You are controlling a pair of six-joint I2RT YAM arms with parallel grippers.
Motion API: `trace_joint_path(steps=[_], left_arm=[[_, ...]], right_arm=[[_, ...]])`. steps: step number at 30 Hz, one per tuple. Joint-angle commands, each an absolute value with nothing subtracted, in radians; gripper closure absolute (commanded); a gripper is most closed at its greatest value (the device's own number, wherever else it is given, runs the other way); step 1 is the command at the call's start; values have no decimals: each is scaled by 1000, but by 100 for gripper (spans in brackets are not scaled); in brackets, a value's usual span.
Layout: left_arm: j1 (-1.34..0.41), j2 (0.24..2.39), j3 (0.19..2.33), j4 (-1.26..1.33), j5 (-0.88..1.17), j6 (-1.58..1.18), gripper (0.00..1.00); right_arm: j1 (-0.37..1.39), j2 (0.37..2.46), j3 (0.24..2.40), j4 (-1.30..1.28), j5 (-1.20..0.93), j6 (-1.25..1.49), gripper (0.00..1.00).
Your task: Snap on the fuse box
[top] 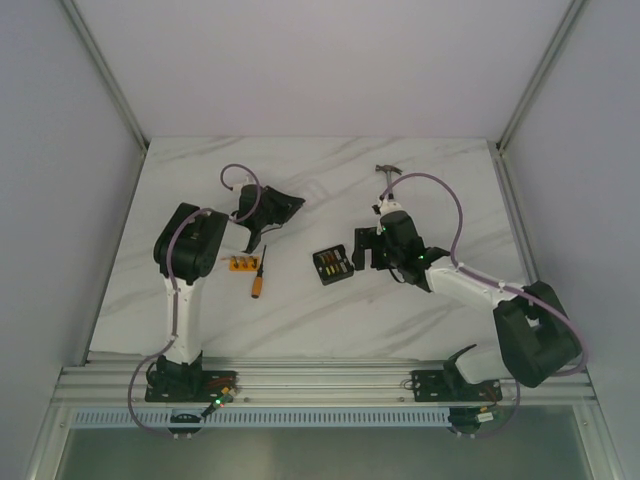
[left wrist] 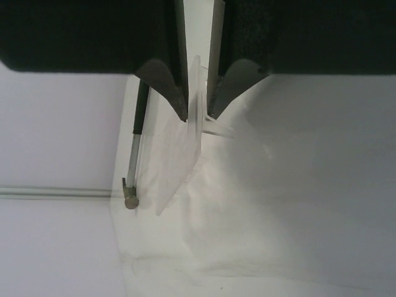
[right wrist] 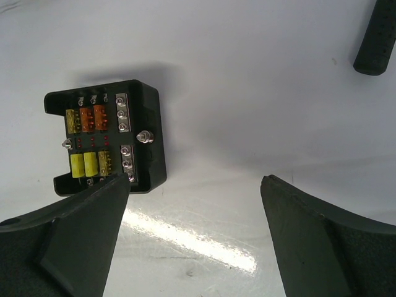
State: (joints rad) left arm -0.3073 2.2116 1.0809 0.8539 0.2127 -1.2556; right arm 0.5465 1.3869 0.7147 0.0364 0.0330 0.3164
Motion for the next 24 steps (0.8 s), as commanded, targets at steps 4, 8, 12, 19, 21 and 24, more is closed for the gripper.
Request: trace_joint_path(steps=[4,8,12,19,21,24], left_arm=[[-306,2183,1055,950,230,-1268,85],[-301,2131,1007,982,268,-1258,89],[-294,2060,944,1002,314,-1239,91],[-287,1849,775,1002,382,-1214,91],[-287,1780,723,988,396,-1203,91],[-293,1679,637,967,412,-1186,91]], right_arm=[[541,1401,713,50,2,302,6],[541,1397,705,49,-24,304,6],[541,1400,701,40,11,304,6],[540,1436,721,10,176,281,6],[544,1464,725,11,182,283,6],[557,1495,719,35,161,295,6]])
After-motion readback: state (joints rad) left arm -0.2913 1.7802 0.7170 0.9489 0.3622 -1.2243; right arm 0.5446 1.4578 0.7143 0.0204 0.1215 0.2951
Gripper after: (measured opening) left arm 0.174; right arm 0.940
